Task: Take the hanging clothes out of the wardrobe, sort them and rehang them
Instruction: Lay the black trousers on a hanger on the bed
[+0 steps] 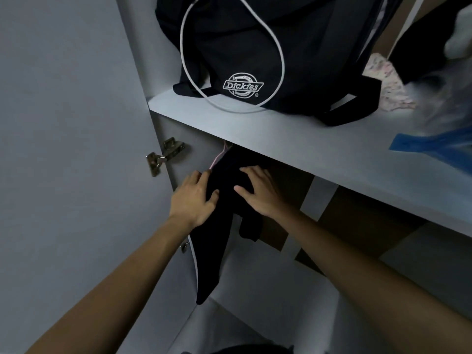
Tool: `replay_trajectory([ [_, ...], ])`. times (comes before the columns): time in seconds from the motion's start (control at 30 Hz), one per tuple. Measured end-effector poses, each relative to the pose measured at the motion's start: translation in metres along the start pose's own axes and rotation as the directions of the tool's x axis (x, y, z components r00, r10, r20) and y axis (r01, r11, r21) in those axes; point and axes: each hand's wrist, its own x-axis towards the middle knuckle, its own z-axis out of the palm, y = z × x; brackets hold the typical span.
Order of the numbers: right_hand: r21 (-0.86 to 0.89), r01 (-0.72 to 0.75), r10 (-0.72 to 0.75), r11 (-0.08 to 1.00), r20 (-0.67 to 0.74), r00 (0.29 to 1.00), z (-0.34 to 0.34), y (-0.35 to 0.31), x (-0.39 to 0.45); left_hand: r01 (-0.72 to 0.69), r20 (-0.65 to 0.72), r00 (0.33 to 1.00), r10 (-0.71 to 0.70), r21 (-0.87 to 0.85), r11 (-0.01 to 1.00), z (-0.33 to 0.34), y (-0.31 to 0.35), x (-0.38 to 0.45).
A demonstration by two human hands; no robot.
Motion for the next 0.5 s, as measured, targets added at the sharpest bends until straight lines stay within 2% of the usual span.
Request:
replay_trajectory([
  [0.33,-0.006,-0.036,0.035,0.999,-0.088,0.996,0.041,0.032,0.093,0.018,0.028,0.999,-0.018,-0.01,1.0,0.055,-0.037,0.05],
  [0.5,-0.017,0.003,-0.005,1.0,-0.103,0.995,0.06,0.04,0.109,-0.023,-0.051,0.998,0.022,-0.017,1.0,0.076,-0.043,0.06],
])
